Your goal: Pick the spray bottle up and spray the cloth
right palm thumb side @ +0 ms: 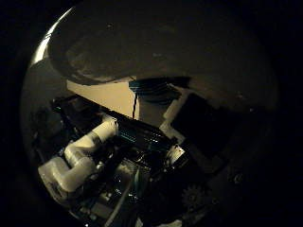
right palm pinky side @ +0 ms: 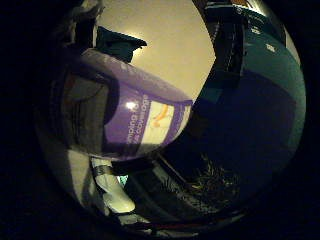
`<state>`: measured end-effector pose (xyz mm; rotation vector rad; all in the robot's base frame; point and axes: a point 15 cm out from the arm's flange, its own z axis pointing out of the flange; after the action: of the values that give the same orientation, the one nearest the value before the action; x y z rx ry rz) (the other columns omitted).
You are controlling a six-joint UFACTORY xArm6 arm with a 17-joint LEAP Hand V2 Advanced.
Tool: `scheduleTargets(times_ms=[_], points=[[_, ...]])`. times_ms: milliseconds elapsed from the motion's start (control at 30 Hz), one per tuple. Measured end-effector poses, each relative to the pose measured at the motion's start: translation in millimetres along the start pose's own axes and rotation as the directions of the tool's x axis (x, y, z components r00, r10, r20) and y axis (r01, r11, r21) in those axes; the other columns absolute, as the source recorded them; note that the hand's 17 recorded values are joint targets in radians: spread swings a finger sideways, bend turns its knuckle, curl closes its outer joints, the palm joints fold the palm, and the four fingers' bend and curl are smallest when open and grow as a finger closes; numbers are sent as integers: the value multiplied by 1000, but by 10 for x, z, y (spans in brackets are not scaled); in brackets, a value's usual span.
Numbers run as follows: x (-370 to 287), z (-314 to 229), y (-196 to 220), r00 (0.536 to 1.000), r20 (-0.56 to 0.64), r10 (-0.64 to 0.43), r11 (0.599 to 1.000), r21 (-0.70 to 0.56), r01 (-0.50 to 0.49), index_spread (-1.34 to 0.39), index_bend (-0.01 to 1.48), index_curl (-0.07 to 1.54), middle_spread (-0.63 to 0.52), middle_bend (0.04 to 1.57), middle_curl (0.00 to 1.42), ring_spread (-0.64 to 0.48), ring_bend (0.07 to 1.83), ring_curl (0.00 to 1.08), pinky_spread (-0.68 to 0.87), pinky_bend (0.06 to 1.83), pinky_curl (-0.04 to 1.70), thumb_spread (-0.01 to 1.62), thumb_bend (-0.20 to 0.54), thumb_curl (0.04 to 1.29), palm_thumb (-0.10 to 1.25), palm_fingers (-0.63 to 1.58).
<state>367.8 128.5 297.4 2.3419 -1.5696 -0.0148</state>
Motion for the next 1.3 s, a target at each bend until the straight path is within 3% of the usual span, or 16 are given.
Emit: scheduleTargets(times_ms=[200, 367, 600, 967, 1300], points=[[-51, -254, 83, 998, 58, 10, 997, 73, -15, -150, 1227, 663, -98, 1375, 655, -165, 1442, 617, -211, 1071, 1105, 1019, -15, 446, 1052, 1184], [-287, -515, 78, 976, 218, 3, 986, 159, -39, -157, 1228, 662, -98, 1376, 654, -165, 1442, 617, -212, 1073, 1105, 1028, -16, 448, 1055, 1184], [-452, -1123, -158, 917, 395, -55, 903, 411, -123, -161, 1229, 660, -98, 1376, 654, -161, 1453, 613, -218, 1056, 1119, 1034, -15, 460, 1064, 1184], [-1164, -1362, -413, 729, 630, -267, 815, 552, -178, -162, 1224, 659, -98, 1371, 653, -156, 1467, 601, -227, 1046, 1141, 1018, -15, 488, 1087, 1191], [-1609, -1174, -504, 518, 746, -418, 784, 585, -209, -160, 1223, 660, -98, 1370, 654, -156, 1471, 596, -219, 1040, 1151, 1026, -15, 501, 1084, 1191]])
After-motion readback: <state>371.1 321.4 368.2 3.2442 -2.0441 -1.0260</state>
